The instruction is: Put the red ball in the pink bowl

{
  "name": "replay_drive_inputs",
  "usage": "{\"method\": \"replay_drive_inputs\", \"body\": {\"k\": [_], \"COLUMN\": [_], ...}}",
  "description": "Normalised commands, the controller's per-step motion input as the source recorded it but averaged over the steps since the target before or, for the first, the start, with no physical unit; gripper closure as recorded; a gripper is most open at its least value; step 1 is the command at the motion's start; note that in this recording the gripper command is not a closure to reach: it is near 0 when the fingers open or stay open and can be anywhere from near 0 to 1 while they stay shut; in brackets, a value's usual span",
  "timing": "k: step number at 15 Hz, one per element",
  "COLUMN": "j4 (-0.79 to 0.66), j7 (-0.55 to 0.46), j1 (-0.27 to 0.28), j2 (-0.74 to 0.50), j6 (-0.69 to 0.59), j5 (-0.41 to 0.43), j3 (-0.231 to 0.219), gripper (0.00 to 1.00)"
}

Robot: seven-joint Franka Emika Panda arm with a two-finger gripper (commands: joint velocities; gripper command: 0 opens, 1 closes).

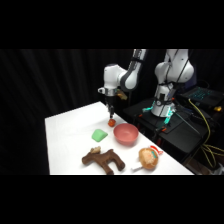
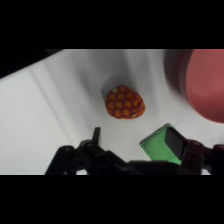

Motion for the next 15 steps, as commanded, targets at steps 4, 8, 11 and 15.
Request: {"method": "replay_drive_inputs", "body": {"k": [4,8,11,15], "j4": [0.06,0.06,0.15,0.30], "j7": [0.00,-0.06,-0.12,-0.19], "j1": [-0.070,-0.127,-0.173,-0.201], "j2": [0.25,0.15,0.13,0.20], "j6": [0.26,0.11,0.02,-0.05], "j5": [0.110,0.186,0.260,0.311], "j3": [0.026,0.116,0.220,0.285], "gripper": [0.00,0.00,0.00,1.00]}}
